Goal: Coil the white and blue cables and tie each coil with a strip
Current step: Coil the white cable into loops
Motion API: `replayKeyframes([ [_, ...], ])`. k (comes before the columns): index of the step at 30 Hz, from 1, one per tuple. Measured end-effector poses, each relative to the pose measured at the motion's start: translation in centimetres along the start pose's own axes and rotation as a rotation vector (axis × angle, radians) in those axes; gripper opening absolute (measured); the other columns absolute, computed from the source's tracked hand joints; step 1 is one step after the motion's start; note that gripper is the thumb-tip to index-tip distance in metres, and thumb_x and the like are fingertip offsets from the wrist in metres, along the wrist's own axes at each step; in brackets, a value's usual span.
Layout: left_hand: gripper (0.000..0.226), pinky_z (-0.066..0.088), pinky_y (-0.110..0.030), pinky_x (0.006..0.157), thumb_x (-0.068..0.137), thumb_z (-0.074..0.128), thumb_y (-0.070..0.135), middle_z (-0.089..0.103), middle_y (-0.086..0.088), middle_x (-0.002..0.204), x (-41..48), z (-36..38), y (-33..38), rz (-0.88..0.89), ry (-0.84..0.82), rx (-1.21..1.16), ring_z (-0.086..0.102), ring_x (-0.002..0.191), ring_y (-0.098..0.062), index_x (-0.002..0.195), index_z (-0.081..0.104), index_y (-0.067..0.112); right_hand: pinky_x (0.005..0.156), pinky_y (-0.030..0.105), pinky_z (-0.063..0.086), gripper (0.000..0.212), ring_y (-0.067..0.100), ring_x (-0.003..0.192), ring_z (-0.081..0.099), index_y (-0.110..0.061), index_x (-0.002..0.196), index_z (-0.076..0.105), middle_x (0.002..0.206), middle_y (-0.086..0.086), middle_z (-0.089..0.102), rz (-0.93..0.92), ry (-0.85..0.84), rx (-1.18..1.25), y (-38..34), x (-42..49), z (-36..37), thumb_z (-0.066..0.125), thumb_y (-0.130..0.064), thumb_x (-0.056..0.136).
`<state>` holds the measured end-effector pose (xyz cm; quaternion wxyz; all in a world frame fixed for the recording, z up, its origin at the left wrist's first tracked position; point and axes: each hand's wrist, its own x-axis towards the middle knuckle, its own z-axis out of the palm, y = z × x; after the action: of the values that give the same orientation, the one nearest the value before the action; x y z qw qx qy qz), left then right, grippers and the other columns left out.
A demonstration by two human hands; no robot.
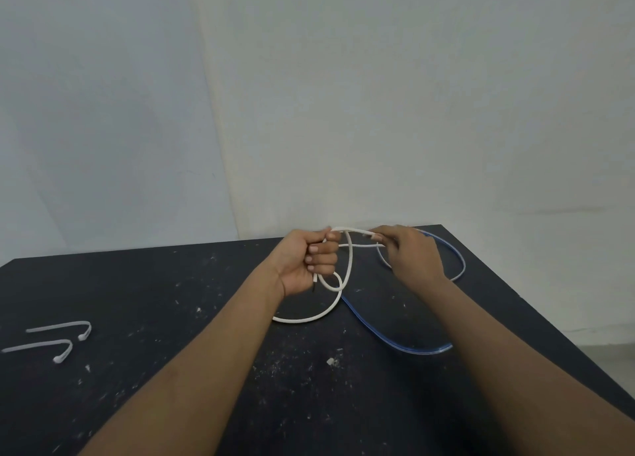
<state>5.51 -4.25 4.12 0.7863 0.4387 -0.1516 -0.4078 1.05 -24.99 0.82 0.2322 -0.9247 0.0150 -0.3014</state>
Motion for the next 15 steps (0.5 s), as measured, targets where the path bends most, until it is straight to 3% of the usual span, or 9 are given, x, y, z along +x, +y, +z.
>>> replayKeyframes([
  [4,0.027,0.015,-0.018,0.036,0.100,0.033,0.016,0.029,0.008,0.044,0.1,0.1,0.3,0.081,0.019,-0.116,0.014,0.037,-0.006,0.075,0.045,0.012,0.084,0.040,0.033,0.034,0.019,0.090,0.059,-0.037,0.107,0.068,0.083,-0.010,0.063,0.100,-0.081,-0.048,2.4,-0.4,0.6,0.035,-0.037,0.105],
  [7,0.031,0.016,-0.018,0.034,0.101,0.031,0.014,0.030,0.008,0.042,0.3,0.3,1.3,0.246,0.093,-0.290,0.023,0.031,-0.005,0.074,0.045,0.011,0.078,0.035,0.025,0.028,0.015,0.082,0.055,-0.032,0.096,0.064,0.081,-0.011,0.064,0.090,-0.042,0.000,3.1,-0.4,0.6,0.038,-0.027,0.105],
  [11,0.036,0.018,-0.018,0.033,0.103,0.028,0.015,0.030,0.007,0.042,0.2,0.2,3.6,0.469,0.201,-0.451,0.023,0.030,-0.006,0.072,0.046,0.011,0.071,0.036,0.031,0.014,0.023,0.072,0.056,-0.021,0.092,0.056,0.074,-0.004,0.063,0.043,0.011,0.029,3.7,-0.6,0.1,0.046,-0.019,0.102],
  [15,0.037,0.019,-0.018,0.033,0.106,0.029,0.019,0.030,0.007,0.043,0.2,0.3,4.2,0.553,0.353,-0.285,0.022,0.031,-0.006,0.074,0.046,0.012,0.071,0.042,0.047,0.020,0.026,0.079,0.060,-0.013,0.092,0.065,0.084,0.002,0.071,-0.006,0.036,0.071,4.0,-0.4,-0.3,0.050,-0.002,0.095],
])
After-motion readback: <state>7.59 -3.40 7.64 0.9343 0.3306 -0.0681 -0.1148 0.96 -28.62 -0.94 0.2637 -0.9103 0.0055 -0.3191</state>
